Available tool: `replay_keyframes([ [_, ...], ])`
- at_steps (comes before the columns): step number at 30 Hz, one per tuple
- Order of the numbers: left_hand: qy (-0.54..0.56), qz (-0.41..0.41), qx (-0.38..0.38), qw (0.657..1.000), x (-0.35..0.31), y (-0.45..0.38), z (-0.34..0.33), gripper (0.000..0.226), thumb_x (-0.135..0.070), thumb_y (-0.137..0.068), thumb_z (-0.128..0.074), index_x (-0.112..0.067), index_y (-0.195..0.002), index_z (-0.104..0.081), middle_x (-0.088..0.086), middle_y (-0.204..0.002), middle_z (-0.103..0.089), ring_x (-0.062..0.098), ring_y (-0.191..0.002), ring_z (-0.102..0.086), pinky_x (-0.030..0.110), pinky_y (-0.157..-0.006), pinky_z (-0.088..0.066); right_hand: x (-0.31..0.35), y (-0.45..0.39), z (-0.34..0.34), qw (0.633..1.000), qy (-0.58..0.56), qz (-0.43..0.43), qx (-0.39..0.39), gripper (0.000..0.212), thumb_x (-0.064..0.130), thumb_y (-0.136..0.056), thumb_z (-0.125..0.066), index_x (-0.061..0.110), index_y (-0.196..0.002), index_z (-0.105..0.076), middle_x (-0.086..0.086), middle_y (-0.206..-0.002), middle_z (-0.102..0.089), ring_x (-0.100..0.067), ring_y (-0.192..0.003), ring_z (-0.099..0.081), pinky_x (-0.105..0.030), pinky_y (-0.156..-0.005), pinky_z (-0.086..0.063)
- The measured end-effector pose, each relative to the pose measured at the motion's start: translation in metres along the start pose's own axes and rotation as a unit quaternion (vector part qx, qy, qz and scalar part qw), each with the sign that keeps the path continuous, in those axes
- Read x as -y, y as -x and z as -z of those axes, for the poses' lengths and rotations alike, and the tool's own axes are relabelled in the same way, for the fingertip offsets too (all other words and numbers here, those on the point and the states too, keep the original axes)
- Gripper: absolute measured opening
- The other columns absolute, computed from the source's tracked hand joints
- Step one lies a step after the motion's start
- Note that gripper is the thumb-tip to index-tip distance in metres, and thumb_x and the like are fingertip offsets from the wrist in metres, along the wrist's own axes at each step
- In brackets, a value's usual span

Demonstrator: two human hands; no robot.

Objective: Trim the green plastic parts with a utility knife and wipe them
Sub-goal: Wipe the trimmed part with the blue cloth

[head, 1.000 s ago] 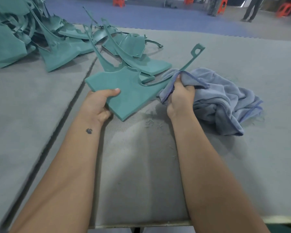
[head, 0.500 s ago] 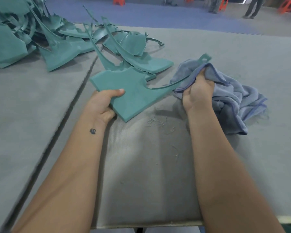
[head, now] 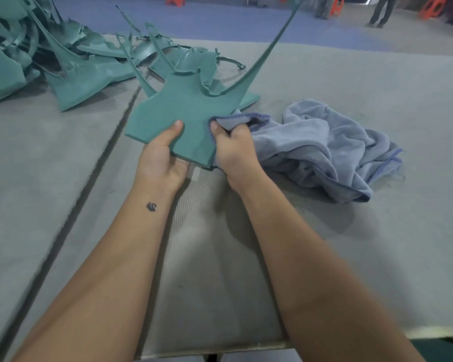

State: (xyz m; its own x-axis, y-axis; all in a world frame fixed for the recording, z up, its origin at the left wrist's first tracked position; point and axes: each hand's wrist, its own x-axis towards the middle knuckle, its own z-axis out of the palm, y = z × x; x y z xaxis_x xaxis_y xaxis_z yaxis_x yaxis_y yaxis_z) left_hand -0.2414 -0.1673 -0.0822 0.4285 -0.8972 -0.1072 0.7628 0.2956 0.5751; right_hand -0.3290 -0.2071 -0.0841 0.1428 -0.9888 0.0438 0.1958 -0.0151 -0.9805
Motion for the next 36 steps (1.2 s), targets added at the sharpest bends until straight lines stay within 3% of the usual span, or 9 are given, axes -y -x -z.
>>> replay_keyframes([
  [5, -0.032, 0.042, -0.013, 0.999, -0.009, 0.0, 0.002, 0.023, -0.003, -0.095, -0.05, -0.008, -0.113, -0.062, 0.009, -0.108, -0.072, 0.023, -0.095, -0.07, 0.037, -0.084, -0.058, 0.01, -0.005, 0.003, 0.996, 0.044, -0.007, -0.083, 0.03, 0.018, -0.098, -0.054, -0.005, -0.116, -0.054, -0.015, -0.102, -0.062, -0.029, -0.096, -0.059, -0.029, -0.081, -0.047],
  [8, -0.095, -0.045, -0.099, 0.99, -0.014, -0.001, 0.007, 0.039, 0.005, -0.089, -0.054, -0.016, -0.122, -0.055, 0.01, -0.115, -0.067, 0.023, -0.099, -0.067, 0.039, -0.088, -0.056, 0.013, -0.017, 0.021, 0.989, 0.049, -0.046, -0.131, 0.025, 0.026, -0.099, -0.052, 0.003, -0.109, -0.056, -0.004, -0.084, -0.058, -0.022, -0.082, -0.054, -0.026, -0.063, -0.041],
  [11, -0.406, -0.247, -0.156, 0.866, -0.02, 0.002, 0.016, 0.049, 0.003, -0.08, -0.062, -0.026, -0.119, -0.059, -0.002, -0.121, -0.061, 0.01, -0.111, -0.058, 0.032, -0.099, -0.049, 0.014, -0.018, 0.033, 0.973, 0.197, -0.011, -0.12, 0.028, 0.034, -0.099, -0.048, 0.011, -0.083, -0.05, 0.004, -0.066, -0.051, -0.02, -0.069, -0.051, -0.029, -0.058, -0.036],
  [13, -0.532, -0.346, -0.05, 0.771, -0.018, 0.005, 0.016, 0.035, -0.008, -0.082, -0.064, -0.029, -0.11, -0.067, -0.008, -0.119, -0.064, 0.001, -0.113, -0.055, 0.032, -0.106, -0.041, 0.012, -0.016, 0.033, 0.978, 0.18, 0.005, -0.109, 0.032, 0.037, -0.099, -0.049, 0.016, -0.075, -0.05, 0.005, -0.066, -0.053, -0.02, -0.071, -0.052, -0.029, -0.066, -0.041],
  [17, -0.664, -0.256, 0.146, 0.687, -0.001, 0.009, 0.014, 0.048, -0.054, -0.082, -0.061, -0.037, -0.127, -0.061, -0.012, -0.133, -0.058, 0.001, -0.126, -0.048, 0.034, -0.116, -0.027, 0.016, -0.018, 0.034, 0.994, -0.065, -0.057, -0.069, 0.033, 0.036, -0.099, -0.051, 0.007, -0.101, -0.065, -0.002, -0.083, -0.072, -0.022, -0.079, -0.07, -0.033, -0.073, -0.058],
  [22, -0.572, -0.197, 0.206, 0.769, 0.004, 0.012, 0.011, 0.08, -0.07, -0.064, -0.072, -0.047, -0.135, -0.045, -0.031, -0.125, -0.058, -0.01, -0.118, -0.052, 0.007, -0.093, -0.041, 0.015, -0.015, 0.022, 0.986, -0.137, -0.089, 0.04, 0.048, 0.042, -0.102, -0.038, 0.008, -0.132, -0.054, -0.009, -0.121, -0.064, -0.022, -0.114, -0.061, -0.038, -0.098, -0.05],
  [25, -0.421, -0.117, 0.177, 0.882, 0.014, 0.012, 0.006, 0.059, -0.062, -0.078, -0.061, -0.033, -0.13, -0.054, -0.015, -0.117, -0.068, 0.005, -0.111, -0.063, 0.021, -0.087, -0.051, 0.008, 0.005, 0.005, 0.992, 0.025, 0.01, 0.119, 0.038, 0.027, -0.103, -0.038, 0.006, -0.131, -0.053, 0.002, -0.108, -0.063, 0.009, -0.087, -0.062, -0.014, -0.081, -0.05],
  [31, -0.16, 0.013, 0.127, 0.979, -0.007, 0.003, 0.006, 0.082, -0.064, -0.097, -0.021, 0.002, -0.13, -0.055, 0.022, -0.125, -0.062, 0.029, -0.118, -0.06, 0.035, -0.093, -0.051, 0.003, 0.017, 0.002, 0.963, 0.112, 0.067, 0.236, 0.037, 0.034, -0.091, -0.05, 0.018, -0.061, -0.064, 0.013, -0.066, -0.059, -0.001, -0.068, -0.051, -0.017, -0.069, -0.04],
  [36, -0.12, 0.006, 0.075, 0.99, -0.007, 0.004, 0.004, 0.061, -0.051, -0.1, -0.033, -0.012, -0.092, -0.079, 0.008, -0.097, -0.075, 0.016, -0.093, -0.071, 0.025, -0.08, -0.055, -0.006, 0.016, -0.007, 0.873, 0.371, 0.197, 0.248, 0.039, 0.035, -0.102, -0.037, 0.02, -0.134, -0.055, -0.003, -0.14, -0.053, -0.016, -0.135, -0.037, -0.027, -0.114, -0.017],
])
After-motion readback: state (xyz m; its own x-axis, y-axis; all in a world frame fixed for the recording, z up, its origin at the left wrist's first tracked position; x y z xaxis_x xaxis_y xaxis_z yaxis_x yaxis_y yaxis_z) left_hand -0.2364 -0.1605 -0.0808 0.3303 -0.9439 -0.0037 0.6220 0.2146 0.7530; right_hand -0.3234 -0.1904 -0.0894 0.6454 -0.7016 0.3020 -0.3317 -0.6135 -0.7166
